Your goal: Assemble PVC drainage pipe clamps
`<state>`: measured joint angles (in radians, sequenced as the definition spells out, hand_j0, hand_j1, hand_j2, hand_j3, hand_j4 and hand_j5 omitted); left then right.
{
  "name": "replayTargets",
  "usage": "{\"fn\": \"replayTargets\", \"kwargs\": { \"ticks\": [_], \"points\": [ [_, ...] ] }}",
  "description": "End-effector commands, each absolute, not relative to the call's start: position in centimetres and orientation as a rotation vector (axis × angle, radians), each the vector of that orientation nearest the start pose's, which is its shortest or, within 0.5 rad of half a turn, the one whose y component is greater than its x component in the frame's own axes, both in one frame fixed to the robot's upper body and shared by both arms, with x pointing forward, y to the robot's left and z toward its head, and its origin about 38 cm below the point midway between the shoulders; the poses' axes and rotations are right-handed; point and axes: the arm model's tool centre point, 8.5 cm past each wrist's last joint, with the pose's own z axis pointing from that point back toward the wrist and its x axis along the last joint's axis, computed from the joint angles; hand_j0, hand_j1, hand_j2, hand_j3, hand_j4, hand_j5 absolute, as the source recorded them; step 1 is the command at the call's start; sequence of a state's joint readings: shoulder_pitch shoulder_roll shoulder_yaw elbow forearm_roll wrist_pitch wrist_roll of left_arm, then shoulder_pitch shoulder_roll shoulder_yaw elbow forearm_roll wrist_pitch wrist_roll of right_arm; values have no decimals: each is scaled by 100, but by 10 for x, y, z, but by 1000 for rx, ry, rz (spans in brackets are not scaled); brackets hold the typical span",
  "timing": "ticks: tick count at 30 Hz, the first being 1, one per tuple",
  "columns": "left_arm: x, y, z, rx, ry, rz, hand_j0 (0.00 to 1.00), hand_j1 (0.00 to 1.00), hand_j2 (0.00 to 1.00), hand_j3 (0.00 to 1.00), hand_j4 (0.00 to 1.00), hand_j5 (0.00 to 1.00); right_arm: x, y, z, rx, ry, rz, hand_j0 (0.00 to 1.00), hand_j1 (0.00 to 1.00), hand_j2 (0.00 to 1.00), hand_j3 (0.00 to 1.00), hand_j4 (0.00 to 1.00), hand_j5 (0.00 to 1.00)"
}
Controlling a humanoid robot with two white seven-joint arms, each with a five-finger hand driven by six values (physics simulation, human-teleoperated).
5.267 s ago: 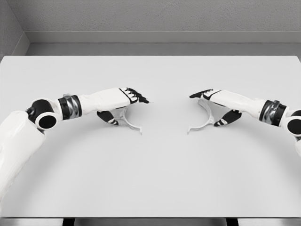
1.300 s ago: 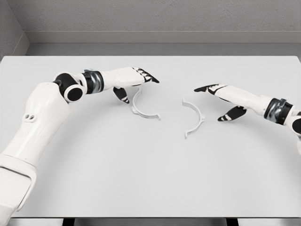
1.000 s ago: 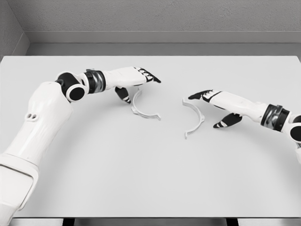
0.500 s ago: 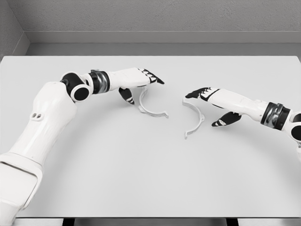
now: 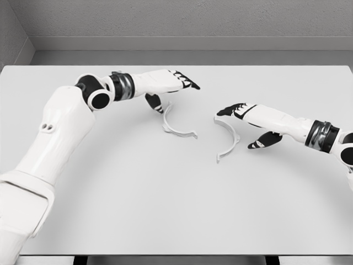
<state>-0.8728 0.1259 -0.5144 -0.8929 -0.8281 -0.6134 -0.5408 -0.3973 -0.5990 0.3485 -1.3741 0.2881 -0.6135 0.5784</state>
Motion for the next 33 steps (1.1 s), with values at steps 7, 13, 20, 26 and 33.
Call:
{"fn": "replayTargets", "kwargs": {
  "ticks": [7, 13, 20, 26, 33],
  "points": [
    [533, 120, 174, 377, -1407, -2092, 100, 100, 100, 100, 100, 100, 419, -289, 154, -151, -1589, 1720, 100, 100, 100, 100, 100, 100],
    [535, 127, 161, 401, -1326, -2125, 100, 100, 100, 100, 100, 100, 419, -289, 154, -151, -1589, 1720, 100, 100, 100, 100, 100, 100],
    [533, 117, 158, 382, -1338, -2127, 100, 100, 100, 100, 100, 100, 418, -288, 156, -152, -1594, 1725, 100, 100, 100, 100, 100, 100],
    [533, 115, 158, 380, -1341, -2132, 100, 100, 100, 100, 100, 100, 418, -289, 156, -152, -1592, 1726, 100, 100, 100, 100, 100, 100],
    [536, 109, 166, 396, -1350, -2145, 100, 100, 100, 100, 100, 100, 417, -300, 157, -174, -1576, 1720, 100, 100, 100, 100, 100, 100]
  ]
}}
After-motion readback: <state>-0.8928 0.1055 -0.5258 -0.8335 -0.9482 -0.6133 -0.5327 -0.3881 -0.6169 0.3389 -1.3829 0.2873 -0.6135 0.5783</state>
